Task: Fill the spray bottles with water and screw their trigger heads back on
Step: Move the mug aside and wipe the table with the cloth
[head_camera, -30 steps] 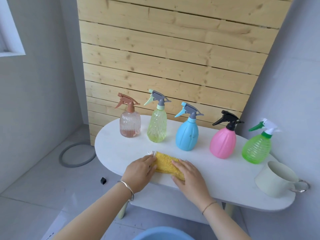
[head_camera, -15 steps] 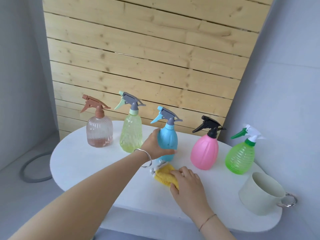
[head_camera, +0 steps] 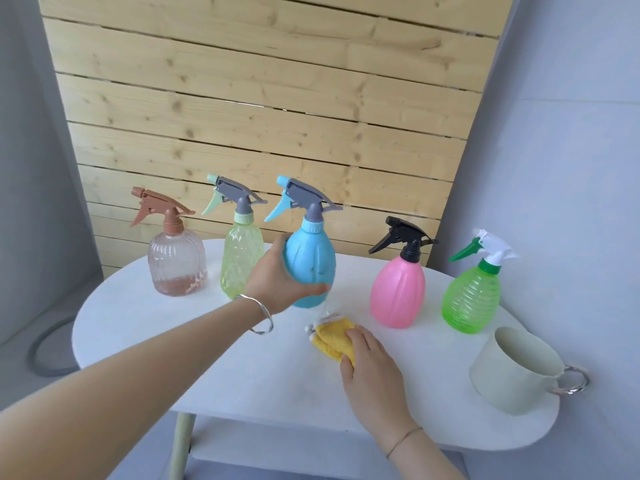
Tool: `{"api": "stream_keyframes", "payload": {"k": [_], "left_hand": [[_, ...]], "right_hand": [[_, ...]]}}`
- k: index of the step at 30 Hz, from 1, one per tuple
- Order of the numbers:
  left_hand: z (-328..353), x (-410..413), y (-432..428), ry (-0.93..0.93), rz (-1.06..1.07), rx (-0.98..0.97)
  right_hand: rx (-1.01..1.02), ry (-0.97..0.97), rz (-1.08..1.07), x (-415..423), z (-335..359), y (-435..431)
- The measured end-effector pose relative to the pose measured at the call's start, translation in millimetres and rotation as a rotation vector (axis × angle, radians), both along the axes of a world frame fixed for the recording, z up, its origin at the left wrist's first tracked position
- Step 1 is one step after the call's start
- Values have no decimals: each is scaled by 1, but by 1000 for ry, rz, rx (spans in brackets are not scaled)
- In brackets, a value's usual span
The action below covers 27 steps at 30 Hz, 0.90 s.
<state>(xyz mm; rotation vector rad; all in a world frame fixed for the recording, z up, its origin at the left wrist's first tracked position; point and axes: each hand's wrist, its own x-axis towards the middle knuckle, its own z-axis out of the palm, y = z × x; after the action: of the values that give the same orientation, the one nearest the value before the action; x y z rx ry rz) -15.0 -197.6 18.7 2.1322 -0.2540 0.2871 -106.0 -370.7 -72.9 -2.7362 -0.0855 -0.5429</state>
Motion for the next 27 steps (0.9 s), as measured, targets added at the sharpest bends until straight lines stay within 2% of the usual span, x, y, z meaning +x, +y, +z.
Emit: {"api": "stream_keyframes", "payload": {"k": [9, 12, 15, 19, 24, 27], "left_hand": [[40, -31, 73, -45, 59, -10], [43, -30, 89, -58, 105, -25], [43, -30, 101, -55, 150, -36], [40, -27, 98, -74, 154, -29], [33, -23, 72, -24, 84, -96], [26, -17, 53, 10, 52, -68]], "right_hand": [[82, 174, -156, 80, 15, 27], [150, 209, -139, 107, 19, 41], [55, 246, -36, 119, 18, 52], [29, 263, 226, 95, 25, 56], [147, 310, 465, 33, 28, 42], [183, 346, 509, 4, 27, 14]]}}
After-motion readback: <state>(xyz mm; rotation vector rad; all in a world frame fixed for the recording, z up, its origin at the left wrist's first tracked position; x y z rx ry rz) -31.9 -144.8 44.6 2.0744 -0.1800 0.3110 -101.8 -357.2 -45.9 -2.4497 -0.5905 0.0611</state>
